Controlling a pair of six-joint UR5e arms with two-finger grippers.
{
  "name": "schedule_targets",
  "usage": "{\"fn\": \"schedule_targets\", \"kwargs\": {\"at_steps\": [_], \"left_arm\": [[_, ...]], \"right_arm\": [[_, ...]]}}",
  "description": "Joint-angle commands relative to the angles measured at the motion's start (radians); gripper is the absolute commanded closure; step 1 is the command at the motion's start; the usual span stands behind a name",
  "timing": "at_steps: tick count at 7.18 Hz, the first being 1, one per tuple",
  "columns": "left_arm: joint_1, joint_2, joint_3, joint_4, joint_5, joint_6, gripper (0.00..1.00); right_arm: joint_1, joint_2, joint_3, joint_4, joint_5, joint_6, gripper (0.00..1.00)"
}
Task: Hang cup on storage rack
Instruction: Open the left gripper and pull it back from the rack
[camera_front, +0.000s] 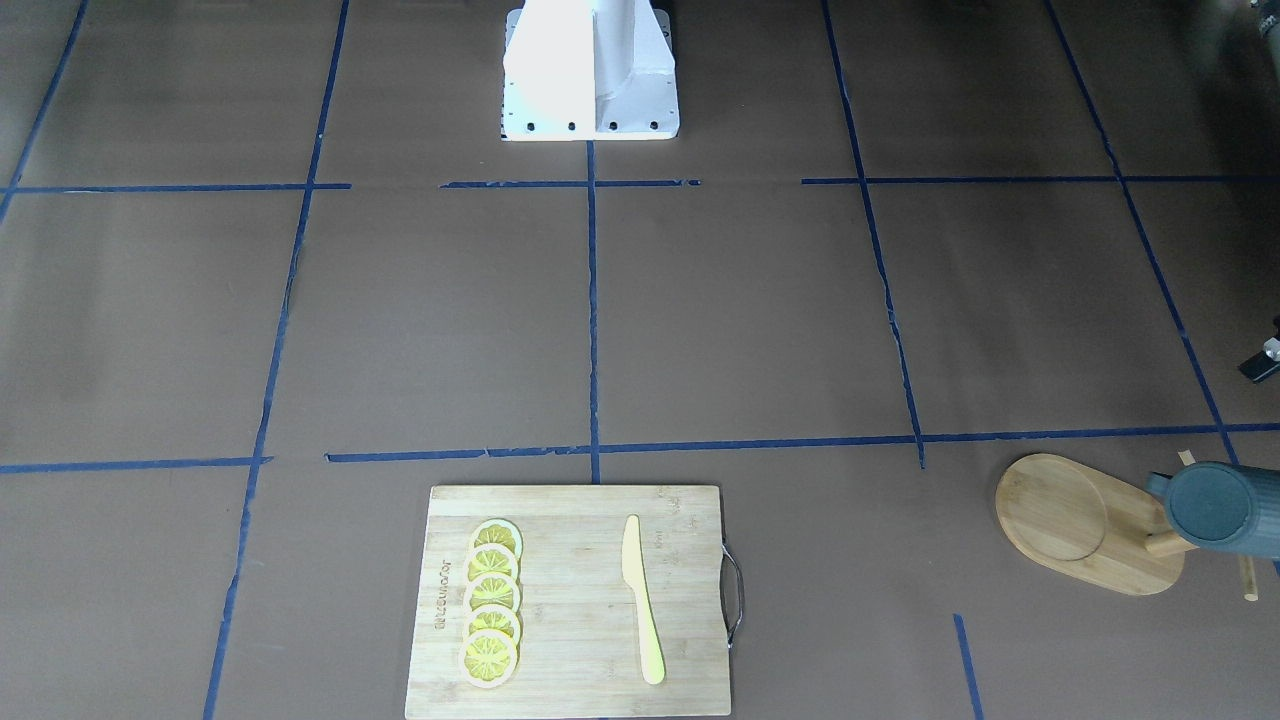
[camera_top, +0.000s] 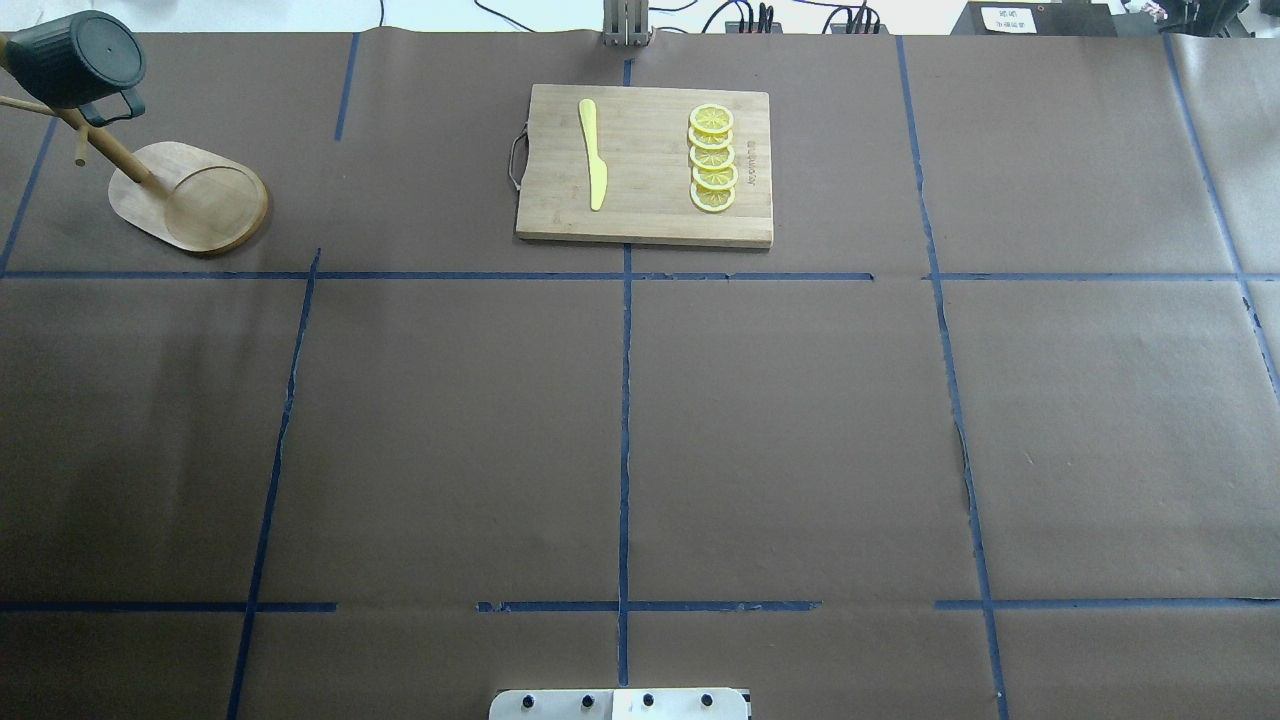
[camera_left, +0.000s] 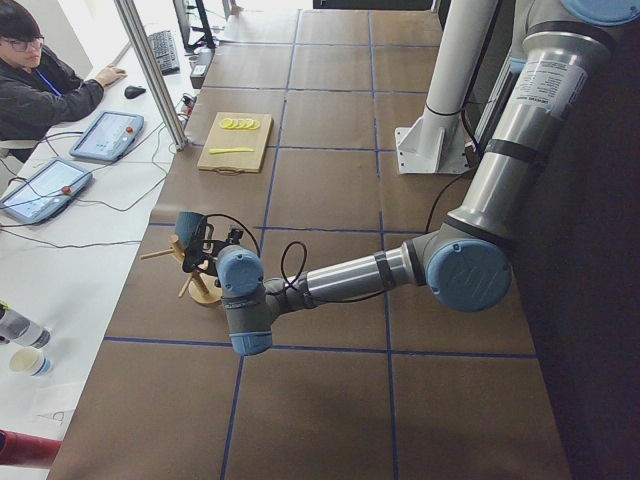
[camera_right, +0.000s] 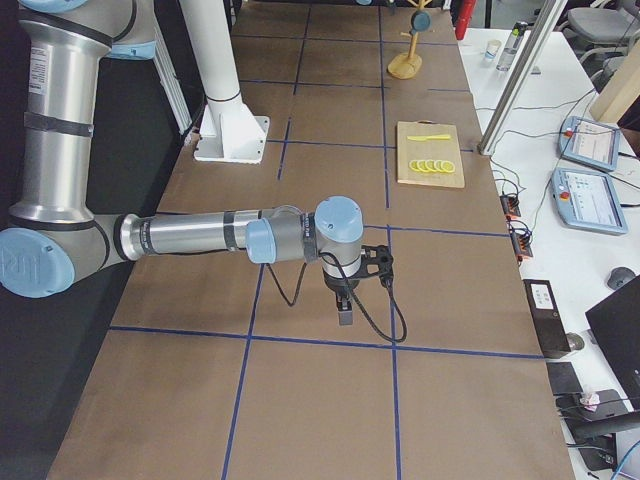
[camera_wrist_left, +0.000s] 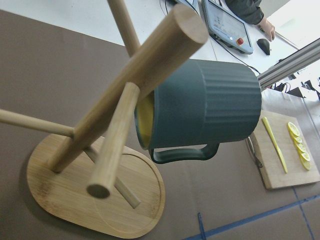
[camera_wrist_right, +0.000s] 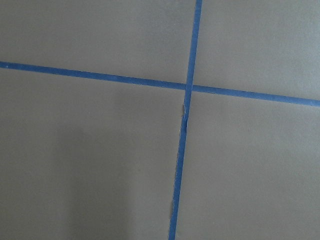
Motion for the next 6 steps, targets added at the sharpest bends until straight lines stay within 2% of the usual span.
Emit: {"fn": "schedule_targets", "kwargs": {"at_steps": [1, 4, 6], "left_arm": [[-0.01, -0.001, -0.005, 0.159, 0.066, 0.318, 0.02], [-0.043, 0.025, -0.008, 0.434, 0.066, 0.717, 0.01], [-0.041, 0.037, -0.014, 0.614, 0.068, 0.86, 0.01]], "right_arm": [[0.0, 0.001, -0.004, -0.001, 0.002, 0.0, 0.0], [-0.002, 0.001, -0.004, -0.001, 0.002, 0.002, 0.0], [0.0, 0.001, -0.004, -0.001, 0.002, 0.002, 0.0]]}}
